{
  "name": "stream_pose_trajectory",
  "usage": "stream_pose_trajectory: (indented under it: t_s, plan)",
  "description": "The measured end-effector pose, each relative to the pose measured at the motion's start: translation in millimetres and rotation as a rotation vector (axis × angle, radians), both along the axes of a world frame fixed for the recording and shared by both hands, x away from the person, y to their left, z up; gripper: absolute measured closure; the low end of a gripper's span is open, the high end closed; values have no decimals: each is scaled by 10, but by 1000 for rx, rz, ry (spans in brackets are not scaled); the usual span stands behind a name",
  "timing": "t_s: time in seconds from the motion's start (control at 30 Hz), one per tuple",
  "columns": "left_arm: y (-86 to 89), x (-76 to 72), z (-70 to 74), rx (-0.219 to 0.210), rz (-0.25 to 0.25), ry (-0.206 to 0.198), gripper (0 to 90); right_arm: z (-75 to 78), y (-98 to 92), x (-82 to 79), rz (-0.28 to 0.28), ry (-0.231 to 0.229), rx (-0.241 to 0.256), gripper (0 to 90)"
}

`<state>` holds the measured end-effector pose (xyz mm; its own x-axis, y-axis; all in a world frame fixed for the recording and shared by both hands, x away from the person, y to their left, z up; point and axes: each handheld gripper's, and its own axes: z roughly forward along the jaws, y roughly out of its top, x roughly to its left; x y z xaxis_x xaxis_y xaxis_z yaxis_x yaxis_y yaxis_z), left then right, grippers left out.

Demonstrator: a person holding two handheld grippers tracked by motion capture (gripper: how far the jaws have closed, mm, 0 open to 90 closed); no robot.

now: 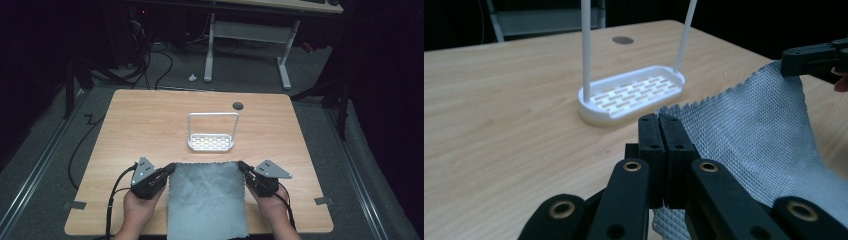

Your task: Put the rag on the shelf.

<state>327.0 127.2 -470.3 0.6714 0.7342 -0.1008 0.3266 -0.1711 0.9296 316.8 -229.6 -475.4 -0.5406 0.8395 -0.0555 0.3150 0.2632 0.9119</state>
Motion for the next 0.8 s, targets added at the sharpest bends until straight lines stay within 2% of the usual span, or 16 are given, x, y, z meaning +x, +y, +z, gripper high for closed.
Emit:
stream_pose_trajectory:
  t_s: [0.13, 0.23, 0.5, 0.8]
  plan:
    - [-13, 45, 94, -17, 1, -13, 888, 133, -47, 15, -15, -33, 13, 895]
    - [-40, 79, 168, -29, 1, -35, 888, 225, -64, 17, -22, -59, 36, 896]
    - [-84, 152, 398, -52, 7, -101, 890, 495, -69, 79, -39, -132, 54, 896]
    - [-38, 225, 684, -84, 26, -158, 891, 794, -39, 156, -44, -196, 89, 895]
